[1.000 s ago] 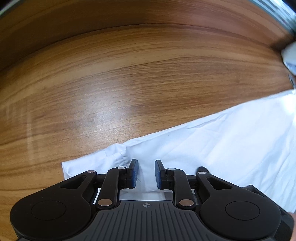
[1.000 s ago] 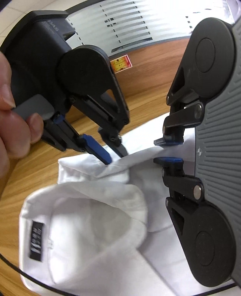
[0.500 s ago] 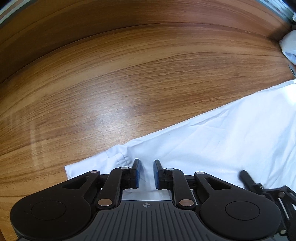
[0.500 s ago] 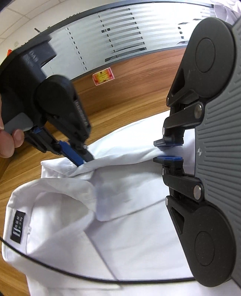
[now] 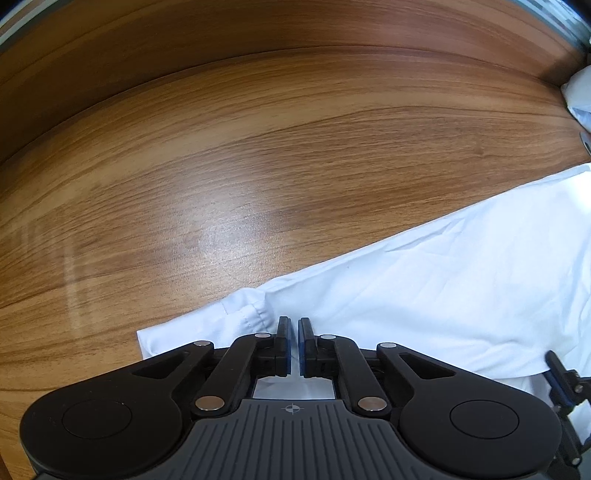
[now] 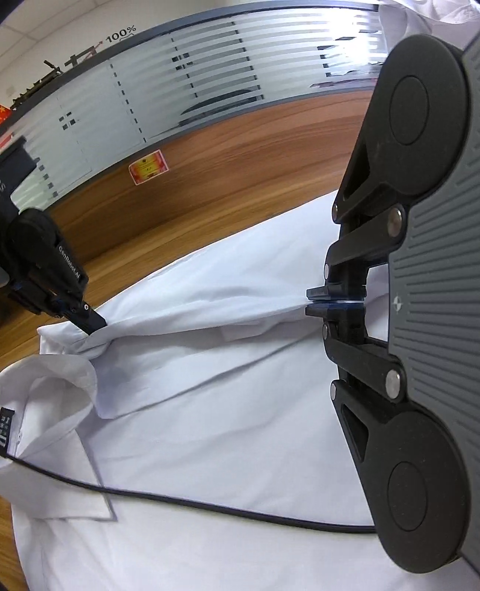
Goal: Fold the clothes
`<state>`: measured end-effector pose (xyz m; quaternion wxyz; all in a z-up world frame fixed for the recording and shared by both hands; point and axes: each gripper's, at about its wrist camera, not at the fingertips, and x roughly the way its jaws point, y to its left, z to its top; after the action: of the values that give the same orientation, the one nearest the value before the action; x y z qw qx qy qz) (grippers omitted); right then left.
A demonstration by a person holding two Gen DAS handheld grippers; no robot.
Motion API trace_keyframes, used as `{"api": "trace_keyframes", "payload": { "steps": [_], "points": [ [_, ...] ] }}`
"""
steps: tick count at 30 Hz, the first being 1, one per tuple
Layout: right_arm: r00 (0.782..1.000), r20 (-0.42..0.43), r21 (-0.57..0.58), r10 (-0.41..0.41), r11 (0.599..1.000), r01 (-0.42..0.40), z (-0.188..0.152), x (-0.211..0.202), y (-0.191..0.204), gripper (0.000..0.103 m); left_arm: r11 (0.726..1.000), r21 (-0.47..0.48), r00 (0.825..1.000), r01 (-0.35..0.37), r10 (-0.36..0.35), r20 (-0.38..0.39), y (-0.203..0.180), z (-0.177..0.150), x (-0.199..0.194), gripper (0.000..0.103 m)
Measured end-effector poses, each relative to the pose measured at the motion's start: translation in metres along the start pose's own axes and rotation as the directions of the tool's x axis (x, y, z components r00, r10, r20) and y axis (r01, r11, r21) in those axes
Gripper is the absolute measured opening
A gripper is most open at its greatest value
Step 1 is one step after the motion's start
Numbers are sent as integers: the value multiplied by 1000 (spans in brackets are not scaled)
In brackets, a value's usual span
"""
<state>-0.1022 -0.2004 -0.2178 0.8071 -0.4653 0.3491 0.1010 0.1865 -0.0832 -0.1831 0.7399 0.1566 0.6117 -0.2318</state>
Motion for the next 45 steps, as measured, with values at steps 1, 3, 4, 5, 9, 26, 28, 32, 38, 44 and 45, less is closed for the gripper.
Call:
{"api": "trace_keyframes", "payload": {
  "steps": [1, 3, 4, 5, 9, 26, 28, 32, 38, 44, 45],
  "points": [
    [1000, -4, 13, 9, 1000, -9, -4, -3, -1, 1, 1000, 1, 1000, -1, 1, 0, 0, 0, 0, 8],
    [999, -18, 50, 27, 998, -26, -13, -9, -6, 0, 1000, 4, 1000, -3, 3, -1, -1, 0, 0, 8],
    [999, -29, 76, 37, 997, -34, -18, -12, -9, 0, 1000, 5, 1000, -4, 4, -1, -2, 1, 0, 8],
    [998, -39, 101, 47, 994, -43, -24, -14, -12, 0, 1000, 1, 1000, 3, -3, 12, -2, -1, -2, 8],
    [997, -19, 233, 77, 970, -70, -35, -21, -34, 2, 999, -16, 997, 31, -30, 67, -3, -5, -15, 7],
    [939, 138, 558, 315, 758, -337, -81, 26, -98, 26, 997, 16, 963, 69, -71, 261, -48, -39, -67, 42],
    [929, 159, 581, 333, 729, -361, -91, 24, -107, 26, 998, 43, 962, 53, -63, 267, -67, -49, -69, 45],
    [931, 183, 612, 315, 705, -359, -119, 10, -132, 28, 998, 41, 961, 49, -58, 270, -100, -69, -63, 48],
    [951, 137, 685, 279, 667, -294, -181, 8, -177, 32, 998, -35, 961, 53, -41, 273, -123, -91, -55, 48],
    [967, 80, 745, 242, 630, -219, -242, 10, -215, 33, 992, -118, 957, 41, -5, 290, -140, -111, -48, 51],
    [968, 75, 750, 239, 627, -213, -250, 8, -219, 34, 991, -132, 956, 39, 2, 292, -143, -114, -47, 52]
  ]
}}
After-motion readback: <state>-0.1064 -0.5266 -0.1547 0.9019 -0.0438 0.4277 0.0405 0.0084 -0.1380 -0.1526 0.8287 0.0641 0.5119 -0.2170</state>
